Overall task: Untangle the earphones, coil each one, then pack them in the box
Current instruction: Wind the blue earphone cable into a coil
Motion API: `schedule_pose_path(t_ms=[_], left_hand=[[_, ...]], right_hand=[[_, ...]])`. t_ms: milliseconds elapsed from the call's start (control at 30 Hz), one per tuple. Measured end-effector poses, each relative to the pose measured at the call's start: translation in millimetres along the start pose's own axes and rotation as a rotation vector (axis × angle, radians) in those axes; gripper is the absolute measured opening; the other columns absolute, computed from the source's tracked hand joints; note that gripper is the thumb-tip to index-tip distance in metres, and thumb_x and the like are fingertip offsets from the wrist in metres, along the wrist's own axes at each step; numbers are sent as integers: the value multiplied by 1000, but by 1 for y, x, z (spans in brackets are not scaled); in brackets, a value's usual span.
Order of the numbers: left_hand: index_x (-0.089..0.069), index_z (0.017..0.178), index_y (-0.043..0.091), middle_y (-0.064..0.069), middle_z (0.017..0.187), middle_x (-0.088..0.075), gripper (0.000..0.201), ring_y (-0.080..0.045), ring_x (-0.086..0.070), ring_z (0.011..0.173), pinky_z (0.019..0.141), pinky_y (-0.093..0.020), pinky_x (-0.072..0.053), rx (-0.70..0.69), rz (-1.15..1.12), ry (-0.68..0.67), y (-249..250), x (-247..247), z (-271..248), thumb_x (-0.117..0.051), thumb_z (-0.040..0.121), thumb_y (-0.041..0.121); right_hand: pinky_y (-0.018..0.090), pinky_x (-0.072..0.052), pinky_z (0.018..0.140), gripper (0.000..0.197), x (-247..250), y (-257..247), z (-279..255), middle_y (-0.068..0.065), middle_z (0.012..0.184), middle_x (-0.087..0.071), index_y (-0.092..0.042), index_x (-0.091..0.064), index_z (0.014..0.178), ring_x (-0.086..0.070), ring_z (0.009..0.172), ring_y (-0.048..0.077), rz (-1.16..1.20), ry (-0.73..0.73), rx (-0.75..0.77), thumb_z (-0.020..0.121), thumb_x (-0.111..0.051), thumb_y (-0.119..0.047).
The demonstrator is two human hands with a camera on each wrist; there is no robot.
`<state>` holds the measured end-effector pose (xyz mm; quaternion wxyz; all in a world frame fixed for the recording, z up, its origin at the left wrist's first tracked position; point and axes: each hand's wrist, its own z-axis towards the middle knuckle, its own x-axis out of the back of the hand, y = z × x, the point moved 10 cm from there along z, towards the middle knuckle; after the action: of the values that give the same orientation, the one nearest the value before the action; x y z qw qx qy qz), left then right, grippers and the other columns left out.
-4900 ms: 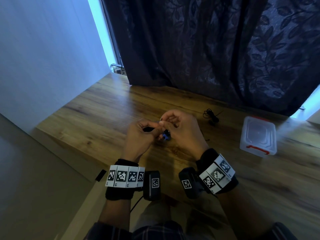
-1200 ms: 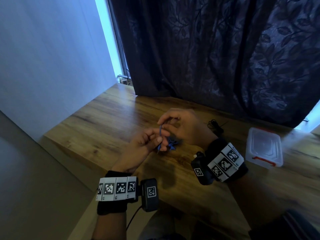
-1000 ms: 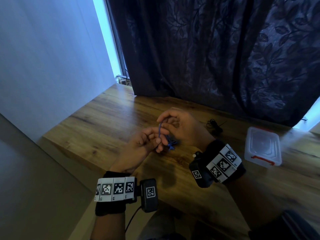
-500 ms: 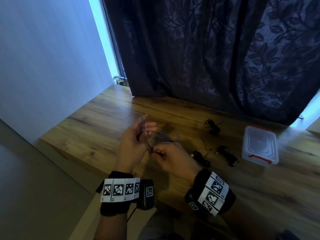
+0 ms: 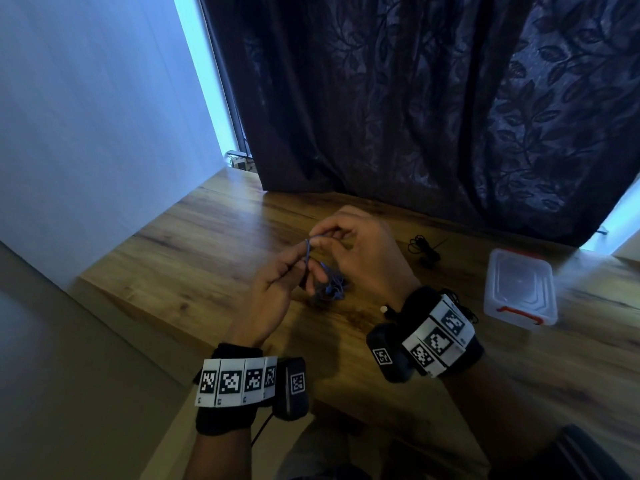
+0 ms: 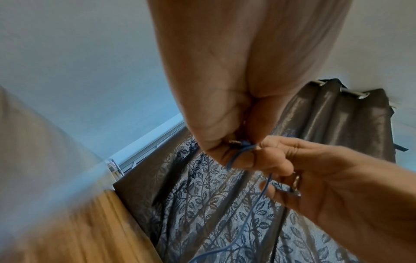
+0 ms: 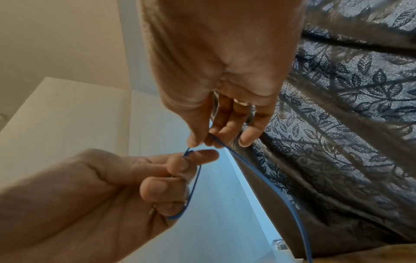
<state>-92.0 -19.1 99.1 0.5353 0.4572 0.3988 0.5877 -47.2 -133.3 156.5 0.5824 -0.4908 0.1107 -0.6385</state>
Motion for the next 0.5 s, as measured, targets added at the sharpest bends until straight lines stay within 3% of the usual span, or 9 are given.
schedule_pose_path(t_ms=[133, 233, 367, 500], left_hand=[[-57, 124, -2, -8, 81, -62, 31, -19, -53, 69, 72, -21, -47, -35, -10, -35, 13, -2, -1, -40, 100, 10], [-54, 132, 0, -5, 77, -63, 33, -16, -56, 66, 70, -21, -49, -27, -8, -37, 13, -2, -1, -43, 101, 1], [-56, 127, -2, 0, 74, -68, 32, -10, -61, 63, 66, -20, -50, 20, -31, -13, 7, 0, -1, -43, 99, -7], [-57, 125, -4, -5, 86, -74, 31, -15, -70, 76, 70, -24, -56, 34, -66, -4, 6, 0, -3, -44, 97, -10]], right_hand=[[14, -49, 78, 5, 0, 1, 4, 4, 95, -64, -9, -73, 94, -63, 87, 9, 51, -11, 17, 90, -71, -7], [13, -51, 78, 5, -3, 0, 7, 8, 97, -65, -3, -71, 95, -67, 87, 9, 106, -54, 37, 92, -68, -2], [20, -57, 76, 7, -9, 8, 12, 9, 92, -72, 0, -70, 99, -73, 80, 6, 215, -129, -31, 93, -65, 0], [21, -57, 76, 11, -17, 19, 9, 12, 94, -74, 0, -70, 104, -72, 81, 6, 319, -153, -91, 96, -62, -1]])
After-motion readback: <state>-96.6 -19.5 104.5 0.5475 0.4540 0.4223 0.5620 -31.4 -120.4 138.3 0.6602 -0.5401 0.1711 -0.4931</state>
